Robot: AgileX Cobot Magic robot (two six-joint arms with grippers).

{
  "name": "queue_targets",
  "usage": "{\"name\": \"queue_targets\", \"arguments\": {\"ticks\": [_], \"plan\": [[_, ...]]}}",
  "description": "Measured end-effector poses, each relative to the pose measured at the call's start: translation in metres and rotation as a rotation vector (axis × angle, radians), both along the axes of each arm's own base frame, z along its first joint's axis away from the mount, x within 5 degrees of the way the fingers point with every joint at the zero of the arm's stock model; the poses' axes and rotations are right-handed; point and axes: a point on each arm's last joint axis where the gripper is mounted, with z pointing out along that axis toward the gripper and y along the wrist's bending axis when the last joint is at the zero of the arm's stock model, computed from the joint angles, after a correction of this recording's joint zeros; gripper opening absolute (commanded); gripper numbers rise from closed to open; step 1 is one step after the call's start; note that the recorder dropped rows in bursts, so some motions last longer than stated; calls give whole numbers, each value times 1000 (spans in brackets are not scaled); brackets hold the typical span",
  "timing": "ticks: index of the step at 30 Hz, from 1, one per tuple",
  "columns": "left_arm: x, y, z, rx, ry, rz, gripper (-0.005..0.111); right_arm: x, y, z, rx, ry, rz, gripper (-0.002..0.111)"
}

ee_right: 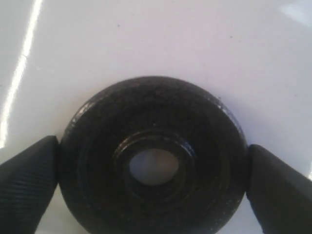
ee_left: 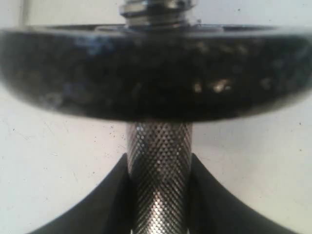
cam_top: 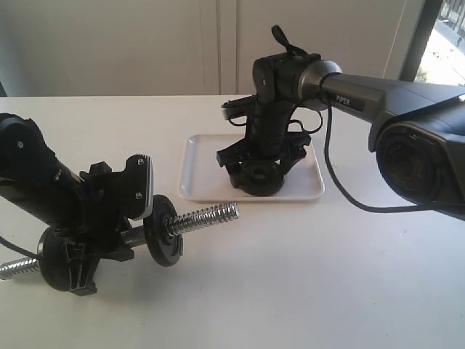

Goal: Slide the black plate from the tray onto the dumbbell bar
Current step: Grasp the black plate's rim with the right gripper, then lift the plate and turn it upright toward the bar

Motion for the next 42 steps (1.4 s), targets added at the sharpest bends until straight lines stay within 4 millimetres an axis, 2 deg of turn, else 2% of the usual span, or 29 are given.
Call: {"name": "queue_targets", "arguments": {"ticks": [6,8,9,10,12,17,23,26,35,42], "plan": [[0,0,0,0,0,0,0,2,-10,12,-12,34,-39,0],[0,0,0,0,0,0,0,2,-13,32,2,5,-45,0],[0,0,0,0,0,0,0,1,-15,51,19,-31,-46,0],[0,0,0,0,0,0,0,0,-14,59,26,-45,-45,0],[0,0,0,0,0,0,0,-7,-18,89,47,-79,-45,0],[0,0,0,0,0,0,0,-19,-23,128,61,-118,-30,0],[0,0,0,0,0,0,0,-45,-25,175,189,-147,-28,0],[0,0,0,0,0,0,0,-60,-29,190,215,-148,-24,0],[0,0,0,0,0,0,0,-108,-50,214,204,-139,10,0],[0,0,0,0,0,0,0,-146,-61,219,237,-102,61,0]]}}
